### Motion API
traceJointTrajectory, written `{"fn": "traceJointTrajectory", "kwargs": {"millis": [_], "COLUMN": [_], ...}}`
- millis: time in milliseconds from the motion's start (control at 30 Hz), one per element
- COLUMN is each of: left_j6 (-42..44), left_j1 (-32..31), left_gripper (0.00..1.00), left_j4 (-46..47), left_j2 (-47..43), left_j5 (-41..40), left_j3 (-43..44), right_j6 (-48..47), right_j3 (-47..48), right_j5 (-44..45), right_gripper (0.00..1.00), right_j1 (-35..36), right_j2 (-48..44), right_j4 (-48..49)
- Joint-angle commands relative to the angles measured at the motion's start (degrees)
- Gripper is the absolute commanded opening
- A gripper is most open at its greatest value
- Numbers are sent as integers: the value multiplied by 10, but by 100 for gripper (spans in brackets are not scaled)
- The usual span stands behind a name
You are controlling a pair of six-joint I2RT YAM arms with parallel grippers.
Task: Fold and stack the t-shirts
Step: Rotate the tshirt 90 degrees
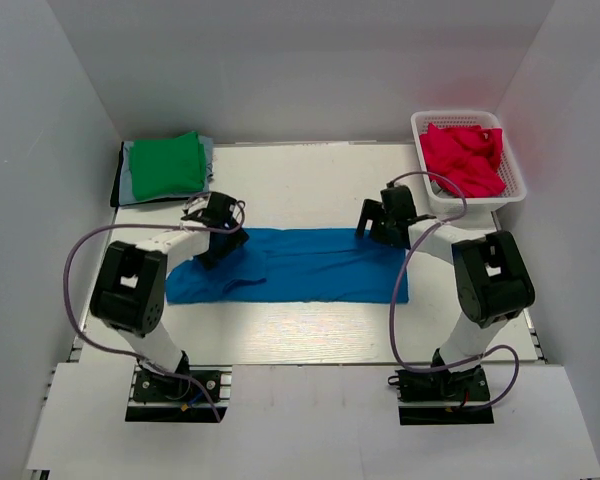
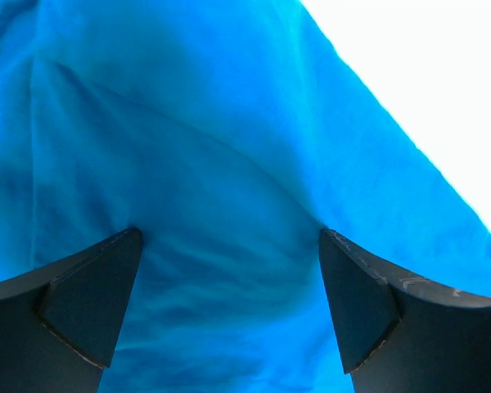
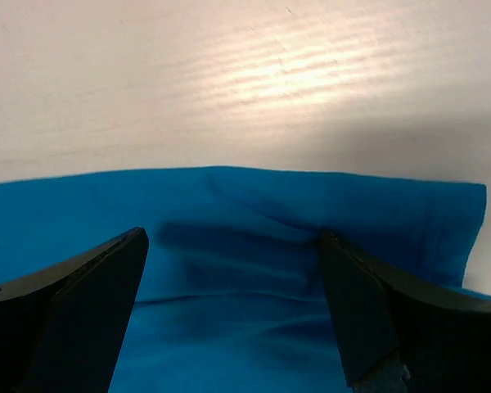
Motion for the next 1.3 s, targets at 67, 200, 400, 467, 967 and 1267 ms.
{"fn": "traceJointTrajectory", "kwargs": {"millis": [67, 200, 400, 467, 967, 1267], "left_j6": [82, 152, 189, 134, 101, 217], "left_j1": [25, 12, -18, -24, -35, -35], "left_gripper": [100, 100, 100, 100, 100, 100], "left_j4": [88, 81, 85, 235, 358, 289], "left_j2": [167, 363, 689, 720, 711, 513], "left_j5": [87, 179, 387, 433, 336, 353], "left_j3": [116, 410, 889, 883, 864, 821], "right_j6": [23, 45, 52, 17, -56, -40], "right_j3": [-67, -139, -224, -237, -211, -203], "right_j5": [40, 5, -138, -157, -165, -125], "right_gripper": [90, 90, 90, 90, 90, 90], "right_j1": [7, 50, 215, 260, 337, 334], "right_j2": [-64, -123, -208, -230, -367, -411], "right_j4": [-90, -134, -172, -176, -157, -124]}}
